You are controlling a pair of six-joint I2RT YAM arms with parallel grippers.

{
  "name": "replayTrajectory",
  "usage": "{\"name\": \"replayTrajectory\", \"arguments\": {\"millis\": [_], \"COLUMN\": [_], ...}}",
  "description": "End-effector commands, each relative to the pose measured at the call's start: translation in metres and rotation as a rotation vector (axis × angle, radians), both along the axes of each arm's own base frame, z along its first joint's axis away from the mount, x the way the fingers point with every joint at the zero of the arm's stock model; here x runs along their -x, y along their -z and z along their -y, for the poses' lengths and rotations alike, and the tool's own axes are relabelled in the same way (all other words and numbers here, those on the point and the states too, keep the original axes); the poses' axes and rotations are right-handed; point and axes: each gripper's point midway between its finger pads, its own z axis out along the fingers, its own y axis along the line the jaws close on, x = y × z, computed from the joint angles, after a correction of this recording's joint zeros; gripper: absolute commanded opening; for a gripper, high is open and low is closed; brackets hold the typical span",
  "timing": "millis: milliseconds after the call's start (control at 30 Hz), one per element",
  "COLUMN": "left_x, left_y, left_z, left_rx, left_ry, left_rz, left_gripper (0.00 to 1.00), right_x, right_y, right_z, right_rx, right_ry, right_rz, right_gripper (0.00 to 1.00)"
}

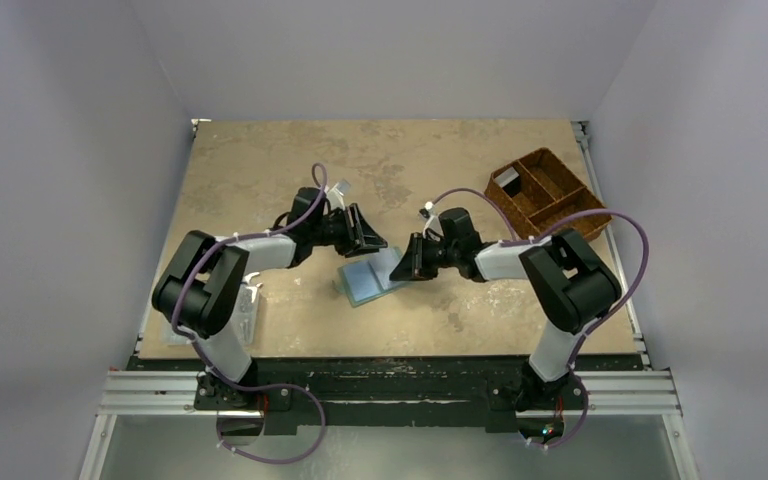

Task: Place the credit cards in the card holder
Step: Open the card holder at the center of the board.

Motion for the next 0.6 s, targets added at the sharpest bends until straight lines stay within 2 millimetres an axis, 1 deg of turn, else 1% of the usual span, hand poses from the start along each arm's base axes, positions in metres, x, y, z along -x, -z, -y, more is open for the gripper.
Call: {"name": "replayTrajectory", "arguments": {"millis": [0, 67, 100, 167, 267, 333, 400, 433, 500, 567], "left_x": [-0.001, 0.004, 0.006, 0.006, 0.0, -0.003, -0.008, -0.01, -0.017, -0.025], "left_y": [-0.01, 0.004, 0.01, 0.022, 0.031, 0.038, 0.03, 0.024, 0.005, -0.019], "left_z": [-0.009, -0.008, -0.006, -0.001, 0.003, 0.001, 0.002, 0.003, 0.004, 0.003], "left_rx": [-0.032, -0.022, -0.009, 0.02, 0.027, -0.011, -0.018, -0.023, -0.05, -0.09], "left_ry": [-0.011, -0.013, -0.004, 0.005, 0.005, 0.006, 0.009, 0.015, 0.035, 0.06], "left_rz": [0.051, 0.019, -0.002, -0.038, -0.044, -0.058, -0.046, -0.033, 0.0, 0.061], "left_gripper": [0.43, 0.43, 0.42, 0.4, 0.39, 0.41, 0.45, 0.47, 0.53, 0.59], "right_x": [-0.01, -0.008, -0.007, -0.007, -0.011, -0.02, -0.036, -0.044, -0.061, -0.081], "right_y": [0.008, 0.003, -0.002, -0.02, -0.054, -0.079, -0.106, -0.114, -0.135, -0.154], "right_z": [0.013, 0.015, 0.014, 0.013, 0.014, 0.021, 0.034, 0.046, 0.074, 0.108], "right_rx": [0.046, 0.052, 0.046, 0.032, 0.017, 0.043, 0.083, 0.124, 0.18, 0.215], "right_ry": [0.077, 0.082, 0.077, 0.073, 0.073, 0.107, 0.167, 0.212, 0.297, 0.391], "right_rz": [0.037, 0.045, 0.046, 0.07, 0.132, 0.196, 0.282, 0.311, 0.361, 0.395], "right_gripper": [0.19, 0.19, 0.19, 0.19, 0.21, 0.25, 0.31, 0.34, 0.4, 0.46]}}
